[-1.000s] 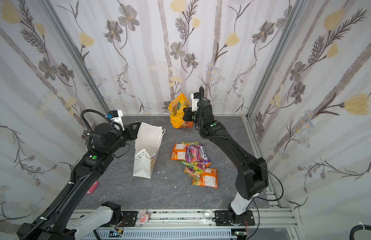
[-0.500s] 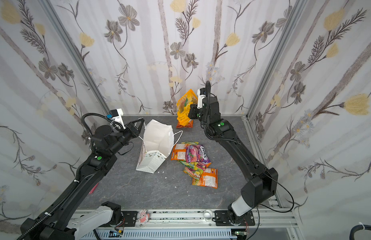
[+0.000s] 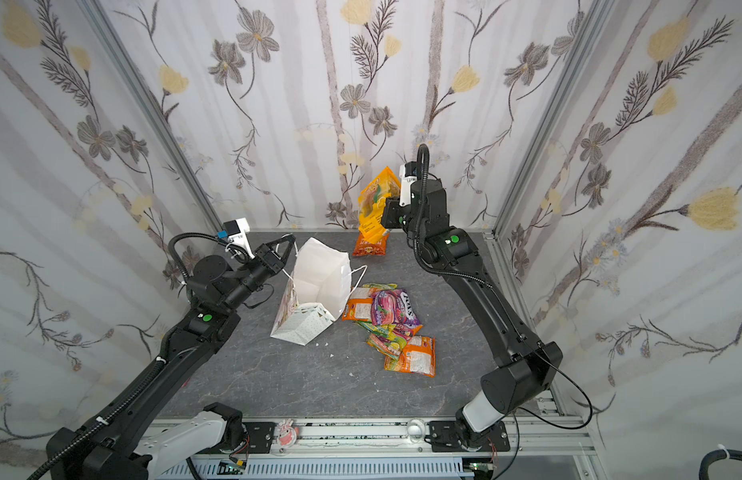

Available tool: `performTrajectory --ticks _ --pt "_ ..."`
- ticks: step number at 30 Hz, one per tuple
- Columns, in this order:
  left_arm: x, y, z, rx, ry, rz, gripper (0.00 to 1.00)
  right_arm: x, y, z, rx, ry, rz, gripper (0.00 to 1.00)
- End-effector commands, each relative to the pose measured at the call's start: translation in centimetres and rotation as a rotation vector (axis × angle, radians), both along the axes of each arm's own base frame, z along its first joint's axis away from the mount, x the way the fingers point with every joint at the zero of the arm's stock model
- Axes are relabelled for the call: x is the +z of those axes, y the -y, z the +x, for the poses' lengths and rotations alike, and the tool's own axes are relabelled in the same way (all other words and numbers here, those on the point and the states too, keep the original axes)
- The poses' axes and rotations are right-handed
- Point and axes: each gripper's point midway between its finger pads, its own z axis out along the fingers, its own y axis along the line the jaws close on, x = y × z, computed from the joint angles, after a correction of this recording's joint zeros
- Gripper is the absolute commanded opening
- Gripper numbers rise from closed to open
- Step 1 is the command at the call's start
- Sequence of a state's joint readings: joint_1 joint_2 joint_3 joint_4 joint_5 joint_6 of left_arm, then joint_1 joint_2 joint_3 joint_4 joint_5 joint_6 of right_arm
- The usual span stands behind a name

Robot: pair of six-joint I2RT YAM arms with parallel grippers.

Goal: Place the snacks into the paper bag
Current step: 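Lift the yellow gummy bag with the right gripper and carry it toward the paper bag, then lower the gummy bag into the paper bag and open the right gripper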

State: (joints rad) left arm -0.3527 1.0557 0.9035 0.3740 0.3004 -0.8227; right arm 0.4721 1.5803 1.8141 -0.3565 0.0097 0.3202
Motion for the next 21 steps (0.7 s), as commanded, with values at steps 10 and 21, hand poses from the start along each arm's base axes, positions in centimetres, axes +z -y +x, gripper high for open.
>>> performTrajectory --ticks 10,21 --pt "-1.7 0.0 1.2 0.05 -0.019 0.026 0.0 6.8 -4.3 -4.7 0.128 0.067 0.134 0.0" --pt "-4.9 0.0 1.6 0.067 -0.076 0.087 0.0 0.9 -9.6 -7.9 0.15 -0.115 0.029 0.0"
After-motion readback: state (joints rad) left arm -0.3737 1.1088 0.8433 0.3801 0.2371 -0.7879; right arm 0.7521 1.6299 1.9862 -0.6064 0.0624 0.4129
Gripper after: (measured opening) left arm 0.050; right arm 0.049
